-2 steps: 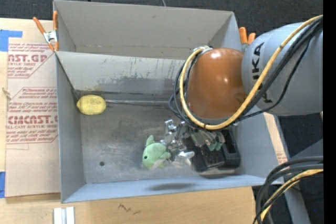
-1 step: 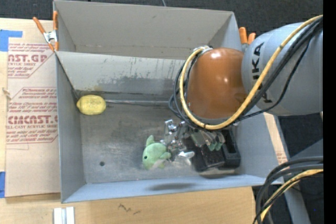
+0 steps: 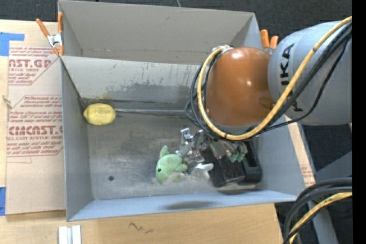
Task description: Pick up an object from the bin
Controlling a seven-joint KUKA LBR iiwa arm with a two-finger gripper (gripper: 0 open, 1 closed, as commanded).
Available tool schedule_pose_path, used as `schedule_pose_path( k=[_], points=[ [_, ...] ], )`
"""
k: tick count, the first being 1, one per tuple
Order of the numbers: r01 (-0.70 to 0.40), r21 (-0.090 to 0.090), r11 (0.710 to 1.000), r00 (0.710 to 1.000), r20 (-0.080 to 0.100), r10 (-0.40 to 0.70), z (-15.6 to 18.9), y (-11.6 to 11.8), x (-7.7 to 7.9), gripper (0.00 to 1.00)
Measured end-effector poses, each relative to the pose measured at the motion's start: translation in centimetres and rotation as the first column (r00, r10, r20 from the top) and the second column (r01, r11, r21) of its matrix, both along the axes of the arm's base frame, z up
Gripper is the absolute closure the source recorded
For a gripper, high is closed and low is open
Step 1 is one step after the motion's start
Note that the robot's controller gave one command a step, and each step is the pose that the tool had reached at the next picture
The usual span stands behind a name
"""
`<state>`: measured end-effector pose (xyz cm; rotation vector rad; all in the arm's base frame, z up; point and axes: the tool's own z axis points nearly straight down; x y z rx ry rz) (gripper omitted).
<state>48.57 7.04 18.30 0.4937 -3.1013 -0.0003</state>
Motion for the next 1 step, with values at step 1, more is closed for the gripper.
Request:
schedule_pose_path(
  k=[1],
  points=[
    [0.019,0.0,1.0,1.0,0.0,-0.019,4.63,0.07,0.25,1.0]
  ],
)
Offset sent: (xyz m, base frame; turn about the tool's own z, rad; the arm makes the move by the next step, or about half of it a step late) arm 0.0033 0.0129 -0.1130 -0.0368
